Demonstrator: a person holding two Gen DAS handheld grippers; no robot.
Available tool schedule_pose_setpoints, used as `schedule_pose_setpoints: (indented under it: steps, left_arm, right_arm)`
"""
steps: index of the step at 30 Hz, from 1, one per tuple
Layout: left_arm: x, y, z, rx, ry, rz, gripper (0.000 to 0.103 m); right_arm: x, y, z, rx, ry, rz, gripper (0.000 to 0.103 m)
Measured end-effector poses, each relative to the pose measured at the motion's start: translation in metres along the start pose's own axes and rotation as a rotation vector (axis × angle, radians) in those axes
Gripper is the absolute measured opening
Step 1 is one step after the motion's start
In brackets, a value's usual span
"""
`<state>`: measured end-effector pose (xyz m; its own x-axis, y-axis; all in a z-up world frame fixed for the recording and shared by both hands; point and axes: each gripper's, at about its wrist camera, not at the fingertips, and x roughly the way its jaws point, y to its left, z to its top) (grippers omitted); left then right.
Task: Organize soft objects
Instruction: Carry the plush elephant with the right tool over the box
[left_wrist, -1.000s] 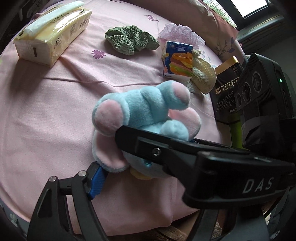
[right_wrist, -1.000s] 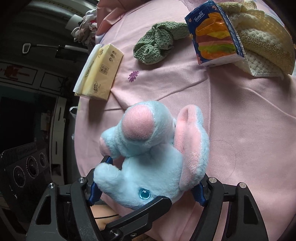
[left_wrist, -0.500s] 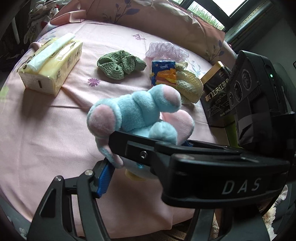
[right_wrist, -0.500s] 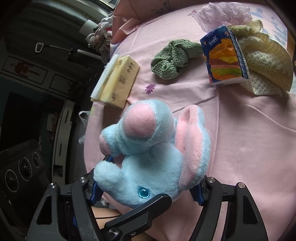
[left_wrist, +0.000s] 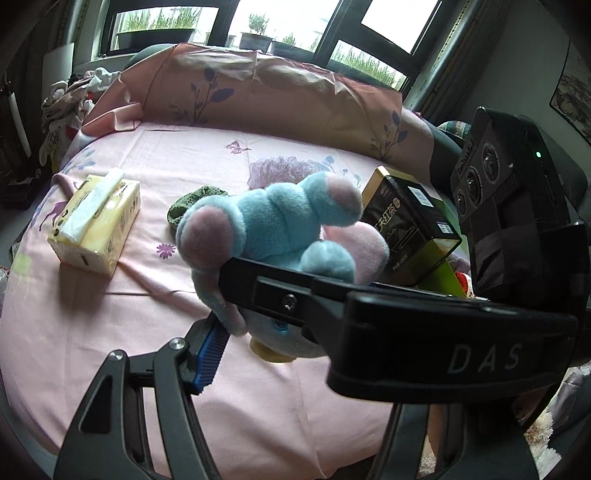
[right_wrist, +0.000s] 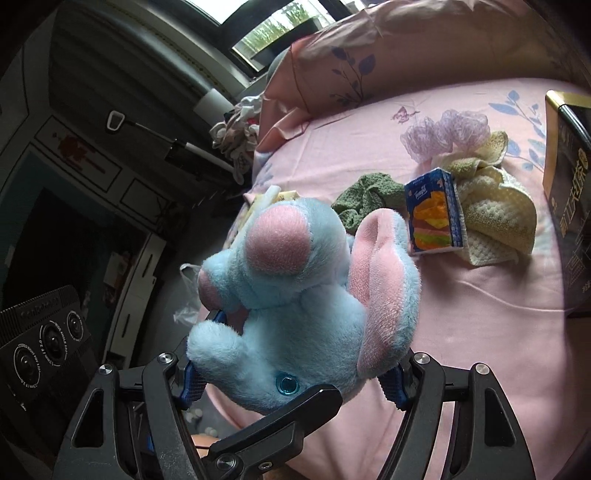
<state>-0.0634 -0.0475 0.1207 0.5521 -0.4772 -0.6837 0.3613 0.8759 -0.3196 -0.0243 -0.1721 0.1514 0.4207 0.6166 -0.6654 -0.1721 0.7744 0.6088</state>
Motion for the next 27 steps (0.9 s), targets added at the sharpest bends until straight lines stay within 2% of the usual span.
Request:
schedule_pose_setpoints:
  steps: [8, 17, 20, 27]
  left_arm:
    - [-0.014, -0.018, 0.01, 0.038, -0.075, -0.015, 0.063]
    - [-0.035, -0.024, 0.02, 0.021, -0.156, -0.064, 0.063]
    - [-0.037, -0.026, 0.022, 0.016, -0.175, -0.08, 0.063]
    - [-0.037, -0.039, 0.027, 0.05, -0.204, -0.091, 0.063]
  right_arm:
    - [-0.025, 0.005, 0.007, -0.009, -0.06, -0.004, 0.076]
    - [-0.044, 0.023, 0.018, -0.035, -0.092, -0.034, 0.076]
    - [-0.048, 0.026, 0.023, -0.045, -0.087, -0.052, 0.076]
    - [-0.061, 0.018, 0.024, -0.038, -0.139, -0.042, 0.076]
